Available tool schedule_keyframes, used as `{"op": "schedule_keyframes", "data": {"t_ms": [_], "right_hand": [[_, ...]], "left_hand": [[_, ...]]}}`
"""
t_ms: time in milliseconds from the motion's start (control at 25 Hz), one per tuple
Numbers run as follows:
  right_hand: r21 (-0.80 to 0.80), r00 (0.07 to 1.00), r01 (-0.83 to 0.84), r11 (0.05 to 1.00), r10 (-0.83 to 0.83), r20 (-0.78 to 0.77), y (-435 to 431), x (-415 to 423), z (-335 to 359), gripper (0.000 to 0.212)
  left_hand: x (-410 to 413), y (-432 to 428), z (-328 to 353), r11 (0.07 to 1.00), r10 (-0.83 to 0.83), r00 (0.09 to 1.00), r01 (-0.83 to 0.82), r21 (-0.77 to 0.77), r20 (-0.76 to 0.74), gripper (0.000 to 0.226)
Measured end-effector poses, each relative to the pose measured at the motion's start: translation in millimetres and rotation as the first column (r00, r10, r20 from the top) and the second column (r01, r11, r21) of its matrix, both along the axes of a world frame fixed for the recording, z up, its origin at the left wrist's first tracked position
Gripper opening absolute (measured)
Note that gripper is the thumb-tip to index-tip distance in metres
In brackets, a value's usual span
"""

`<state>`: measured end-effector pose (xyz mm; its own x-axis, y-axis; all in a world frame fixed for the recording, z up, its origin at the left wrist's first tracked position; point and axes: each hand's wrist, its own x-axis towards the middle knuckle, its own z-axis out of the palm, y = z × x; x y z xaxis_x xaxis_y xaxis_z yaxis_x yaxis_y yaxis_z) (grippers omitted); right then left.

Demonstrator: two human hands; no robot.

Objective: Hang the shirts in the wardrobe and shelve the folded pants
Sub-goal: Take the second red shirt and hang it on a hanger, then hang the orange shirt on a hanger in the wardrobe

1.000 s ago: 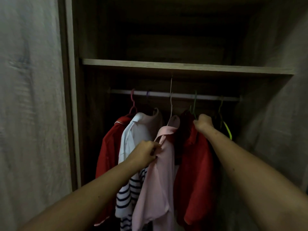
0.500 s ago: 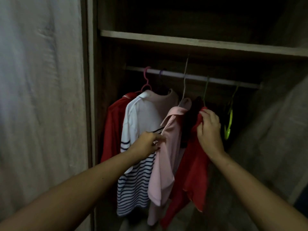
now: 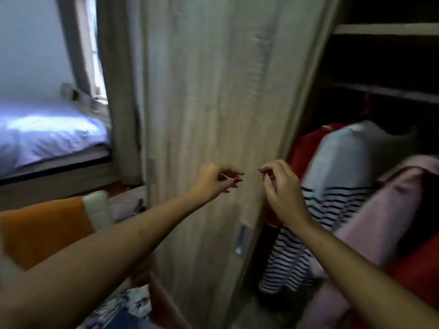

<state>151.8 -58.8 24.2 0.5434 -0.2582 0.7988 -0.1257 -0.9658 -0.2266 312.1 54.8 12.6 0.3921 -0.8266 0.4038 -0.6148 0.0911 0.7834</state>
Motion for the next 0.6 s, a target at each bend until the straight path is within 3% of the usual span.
{"op": "schedule_keyframes", "data": {"t_ms": [160, 280, 440, 600], "right_hand": [[0.073, 0.977, -0.176, 0.982, 0.183, -0.107, 67.9, 139.3, -30.3, 0.014], [0.175, 0.923, -0.280, 0.944, 0.315, -0.222, 121.8, 238.4, -60.0, 0.011], [0.367, 0.820, -0.320, 0.873, 0.450, -0.354, 187.8, 350.5, -109.2, 0.006], [0.645, 0.728, -0.089, 0.759, 0.492, -0.478, 231.0, 428.7, -167.7, 0.017]], "left_hand": [[128.7, 121.3, -26.2, 0.955, 0.294, 0.955, -0.292, 0.048, -0.042, 0.019], [228.7, 215.8, -58.8, 0.852, 0.512, 0.857, -0.516, 0.090, 0.061, 0.018], [335.1, 318.9, -119.7, 0.543, 0.782, 0.607, -0.775, 0.323, 0.142, 0.019], [388.1, 359.3, -173.3, 0.313, 0.808, 0.562, -0.664, 0.679, 0.177, 0.041]]}}
